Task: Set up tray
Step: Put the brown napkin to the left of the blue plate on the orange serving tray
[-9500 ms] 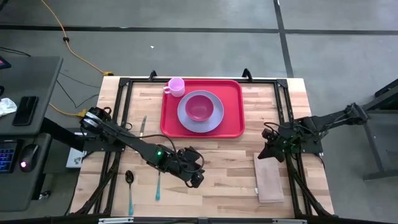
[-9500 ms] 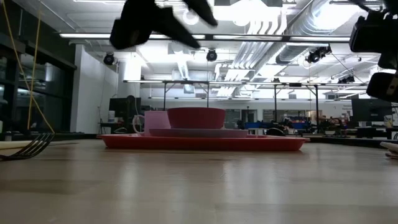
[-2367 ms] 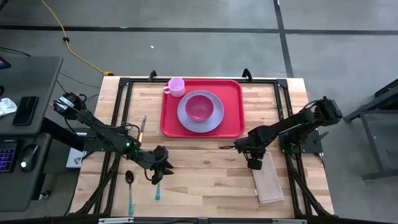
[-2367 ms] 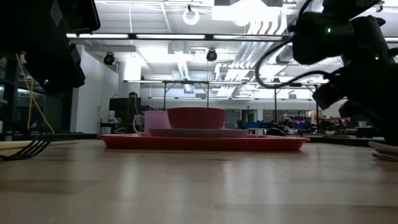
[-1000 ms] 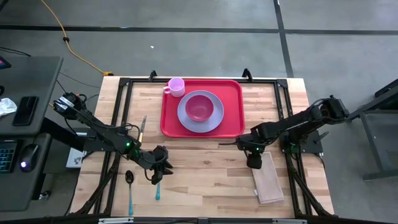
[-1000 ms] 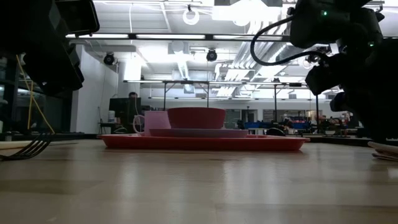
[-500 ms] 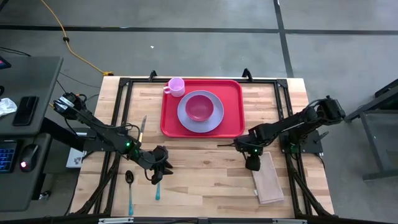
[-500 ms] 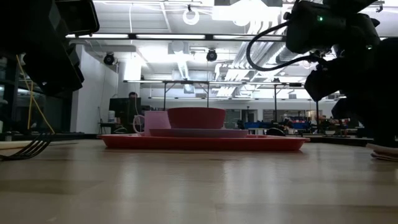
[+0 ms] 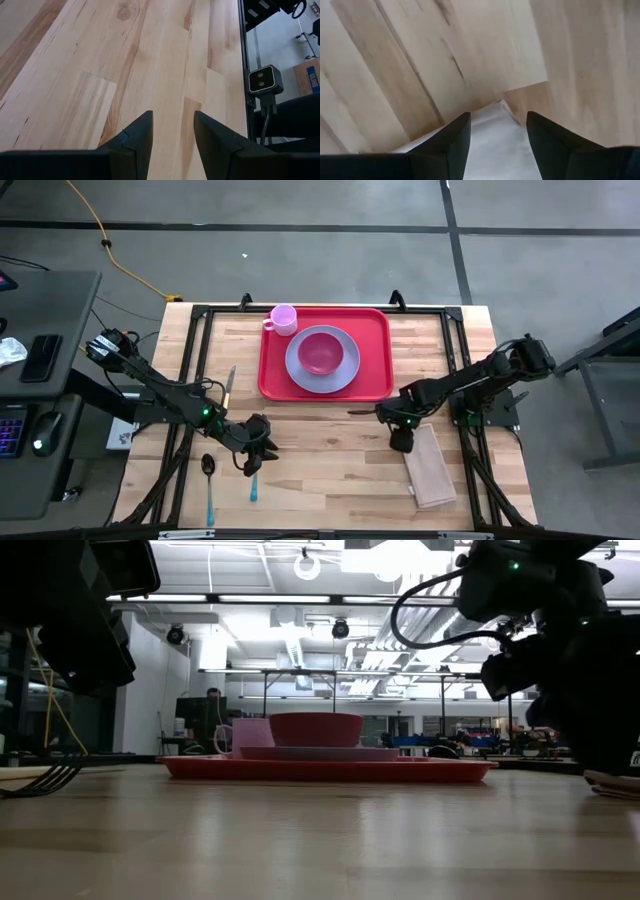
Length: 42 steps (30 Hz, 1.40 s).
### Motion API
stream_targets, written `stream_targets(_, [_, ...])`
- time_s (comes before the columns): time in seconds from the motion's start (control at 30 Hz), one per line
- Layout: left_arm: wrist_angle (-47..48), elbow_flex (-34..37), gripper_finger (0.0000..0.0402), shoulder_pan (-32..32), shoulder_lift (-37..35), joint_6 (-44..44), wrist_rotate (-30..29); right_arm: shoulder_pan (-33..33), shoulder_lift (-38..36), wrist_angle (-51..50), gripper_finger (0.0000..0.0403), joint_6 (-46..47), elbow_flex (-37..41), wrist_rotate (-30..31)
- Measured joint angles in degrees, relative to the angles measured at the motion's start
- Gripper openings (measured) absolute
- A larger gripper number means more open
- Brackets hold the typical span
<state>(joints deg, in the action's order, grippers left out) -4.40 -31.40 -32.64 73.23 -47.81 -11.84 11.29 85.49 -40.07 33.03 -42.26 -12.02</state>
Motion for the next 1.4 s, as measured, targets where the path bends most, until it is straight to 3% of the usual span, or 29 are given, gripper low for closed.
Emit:
stream_targets(0.67, [0.09, 0.00, 0.0172, -0.01, 0.00, 0.01, 0.17, 2.49, 0.00, 0.40, 0.0174, 4.90, 0.00, -1.22])
stream_targets(1.13, [0.11, 0.00, 0.0172, 0.00, 0.00, 1.05, 0.39, 5.67, 0.06, 1.16, 0.0174, 9.27, 0.00, 6.57])
stream_targets(1.4, [0.09, 0.00, 0.0172, 0.00, 0.00, 1.05, 0.39, 7.04, 6.22, 2.51, 0.0174, 9.63, -0.28, 5.99])
